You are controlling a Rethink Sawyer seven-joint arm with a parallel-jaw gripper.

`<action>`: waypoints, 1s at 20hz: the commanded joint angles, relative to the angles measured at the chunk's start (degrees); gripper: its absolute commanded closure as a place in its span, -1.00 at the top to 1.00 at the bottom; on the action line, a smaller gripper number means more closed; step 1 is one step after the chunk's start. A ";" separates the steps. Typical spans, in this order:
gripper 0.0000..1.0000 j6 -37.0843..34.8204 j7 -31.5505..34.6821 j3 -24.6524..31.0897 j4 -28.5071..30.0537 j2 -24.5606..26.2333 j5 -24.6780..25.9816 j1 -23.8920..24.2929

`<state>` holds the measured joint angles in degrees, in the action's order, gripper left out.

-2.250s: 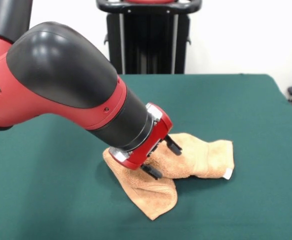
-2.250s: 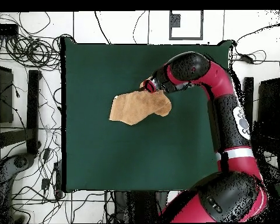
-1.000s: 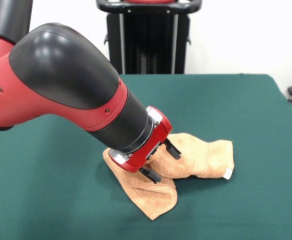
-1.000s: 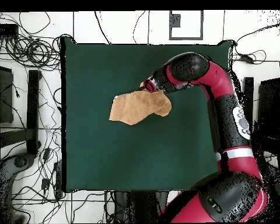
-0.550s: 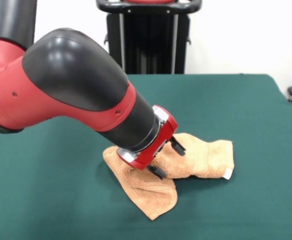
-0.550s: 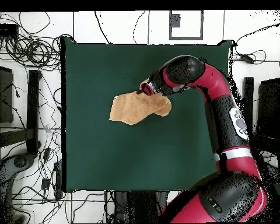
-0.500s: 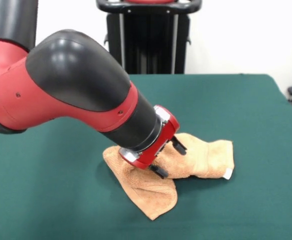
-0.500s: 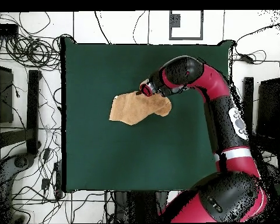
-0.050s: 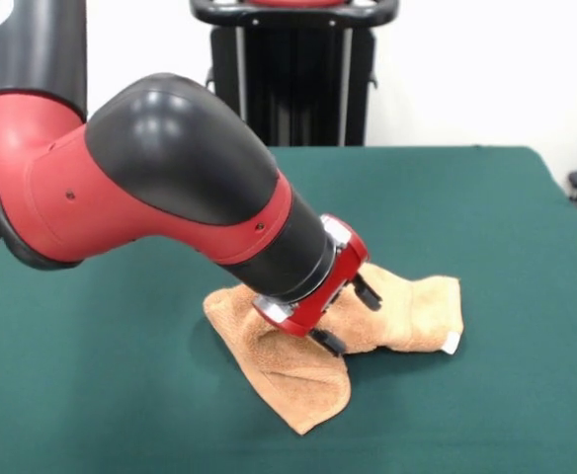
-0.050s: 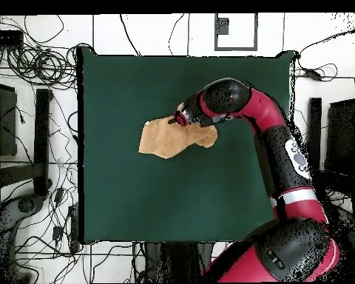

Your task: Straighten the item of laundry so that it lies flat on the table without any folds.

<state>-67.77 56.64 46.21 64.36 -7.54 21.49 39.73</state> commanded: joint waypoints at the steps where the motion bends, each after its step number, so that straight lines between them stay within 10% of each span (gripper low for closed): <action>1: 1.00 7.06 -9.37 1.53 8.16 4.64 1.80 -0.31; 20: 1.00 10.02 -9.27 0.89 7.20 5.90 2.81 -0.72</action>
<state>-61.99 56.64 46.21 66.29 -4.52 22.11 40.35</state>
